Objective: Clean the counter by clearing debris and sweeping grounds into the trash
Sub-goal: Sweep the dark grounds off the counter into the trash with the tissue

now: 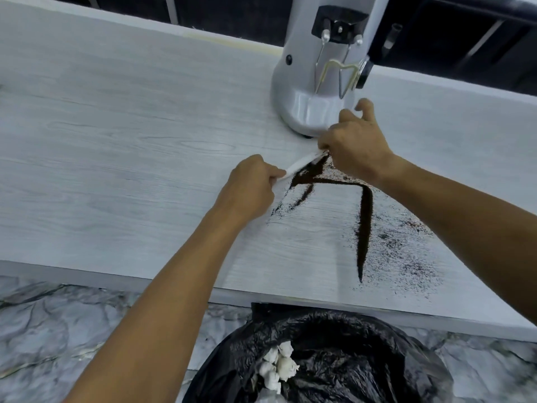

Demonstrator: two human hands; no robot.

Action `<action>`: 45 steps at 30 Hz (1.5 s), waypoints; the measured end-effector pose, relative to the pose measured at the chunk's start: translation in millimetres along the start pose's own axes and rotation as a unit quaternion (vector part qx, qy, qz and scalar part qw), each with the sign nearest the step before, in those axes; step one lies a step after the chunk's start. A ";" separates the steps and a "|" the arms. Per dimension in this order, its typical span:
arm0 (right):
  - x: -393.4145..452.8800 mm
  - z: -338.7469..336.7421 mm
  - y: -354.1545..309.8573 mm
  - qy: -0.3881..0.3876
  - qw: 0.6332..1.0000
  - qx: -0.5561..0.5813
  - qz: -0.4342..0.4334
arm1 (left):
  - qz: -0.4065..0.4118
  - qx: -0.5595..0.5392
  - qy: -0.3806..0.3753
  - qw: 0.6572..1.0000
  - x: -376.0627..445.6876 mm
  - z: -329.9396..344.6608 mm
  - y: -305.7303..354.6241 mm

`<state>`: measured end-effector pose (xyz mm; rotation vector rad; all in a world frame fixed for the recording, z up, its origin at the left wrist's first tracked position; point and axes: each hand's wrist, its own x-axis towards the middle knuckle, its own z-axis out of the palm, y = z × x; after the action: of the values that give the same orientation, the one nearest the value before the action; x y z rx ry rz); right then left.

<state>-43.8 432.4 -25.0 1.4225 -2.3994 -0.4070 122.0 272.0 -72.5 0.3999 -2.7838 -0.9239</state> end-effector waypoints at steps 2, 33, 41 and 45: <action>-8.2 4.6 10.0 0.037 0.995 0.062 0.062 | 0.002 -0.009 0.026 1.000 12.4 -4.6 1.1; -61.0 50.6 84.2 0.001 0.983 0.181 0.031 | 0.054 0.043 -0.020 0.997 59.3 35.1 39.9; -61.7 34.8 93.4 -0.014 0.979 0.188 0.073 | 0.096 0.032 -0.033 0.994 71.4 16.2 48.5; -30.5 44.5 85.6 -0.002 0.970 0.201 0.137 | 0.119 0.057 0.016 0.991 85.4 20.3 38.6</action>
<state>-116.1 502.5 -35.1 1.2026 -2.7389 0.1549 28.4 286.8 -57.8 0.0915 -2.7849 -0.7004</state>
